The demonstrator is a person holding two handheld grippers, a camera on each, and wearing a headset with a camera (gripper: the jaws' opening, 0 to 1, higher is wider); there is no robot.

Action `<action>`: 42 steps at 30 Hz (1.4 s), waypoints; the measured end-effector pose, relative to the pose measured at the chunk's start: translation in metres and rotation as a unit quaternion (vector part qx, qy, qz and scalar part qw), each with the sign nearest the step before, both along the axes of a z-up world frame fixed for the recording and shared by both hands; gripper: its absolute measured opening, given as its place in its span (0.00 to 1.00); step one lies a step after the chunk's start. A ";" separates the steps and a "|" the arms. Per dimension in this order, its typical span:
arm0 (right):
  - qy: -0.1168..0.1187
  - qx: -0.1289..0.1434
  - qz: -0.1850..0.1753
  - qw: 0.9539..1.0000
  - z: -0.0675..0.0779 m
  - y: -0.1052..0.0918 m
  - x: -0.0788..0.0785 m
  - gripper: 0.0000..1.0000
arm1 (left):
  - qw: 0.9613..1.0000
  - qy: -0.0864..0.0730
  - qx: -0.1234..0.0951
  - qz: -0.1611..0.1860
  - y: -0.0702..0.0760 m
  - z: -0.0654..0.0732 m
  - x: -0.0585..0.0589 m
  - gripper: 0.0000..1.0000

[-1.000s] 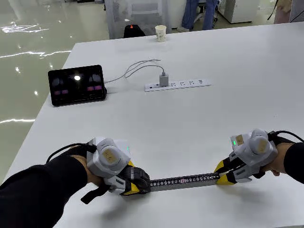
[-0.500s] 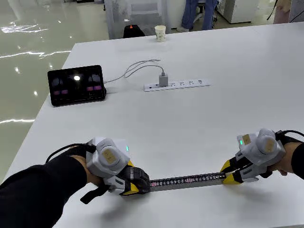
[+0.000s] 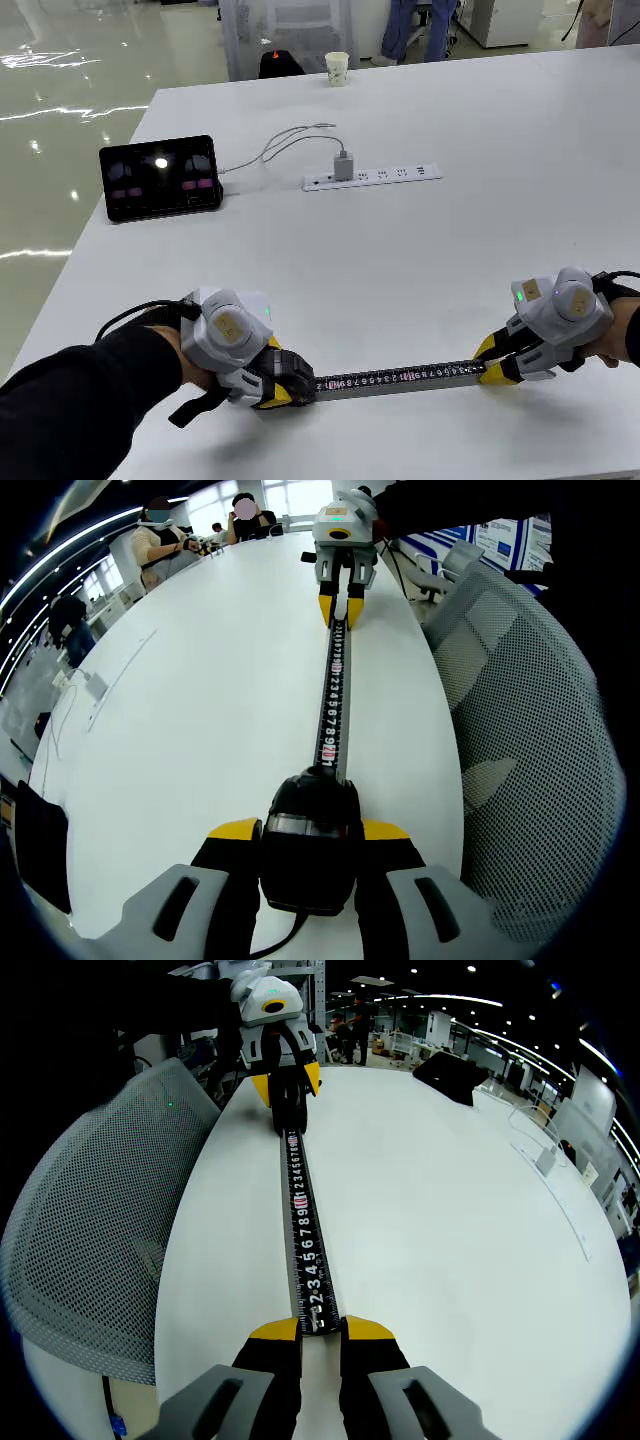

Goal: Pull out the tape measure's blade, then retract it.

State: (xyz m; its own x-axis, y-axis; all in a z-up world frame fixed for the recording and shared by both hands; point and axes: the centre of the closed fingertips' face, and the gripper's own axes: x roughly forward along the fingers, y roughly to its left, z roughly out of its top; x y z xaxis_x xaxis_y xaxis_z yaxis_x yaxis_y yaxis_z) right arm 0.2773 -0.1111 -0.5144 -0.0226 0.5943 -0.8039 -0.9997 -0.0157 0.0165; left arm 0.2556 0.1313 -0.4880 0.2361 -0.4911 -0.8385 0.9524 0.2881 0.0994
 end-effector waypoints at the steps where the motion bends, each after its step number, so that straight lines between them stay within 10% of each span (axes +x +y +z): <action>1: 0.001 -0.001 -0.001 1.000 0.001 -0.001 0.000 0.10 | 1.000 0.000 0.000 0.000 0.000 0.000 0.000 0.30; 22: 0.013 0.001 -0.024 1.000 0.000 0.001 0.007 0.11 | 1.000 -0.005 -0.004 0.002 0.000 -0.001 0.002 0.31; 42: -0.001 -0.052 -0.030 0.998 -0.007 0.004 0.005 0.12 | 0.999 -0.020 -0.028 0.028 -0.002 -0.002 0.006 0.34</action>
State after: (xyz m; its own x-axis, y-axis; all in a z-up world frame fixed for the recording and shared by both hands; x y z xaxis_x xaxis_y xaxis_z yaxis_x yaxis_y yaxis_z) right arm 0.2822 -0.1069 -0.5215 0.0130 0.5086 -0.8609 -0.9989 0.0462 0.0122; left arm 0.2617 0.1291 -0.4901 0.2985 -0.5221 -0.7989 0.9298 0.3479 0.1200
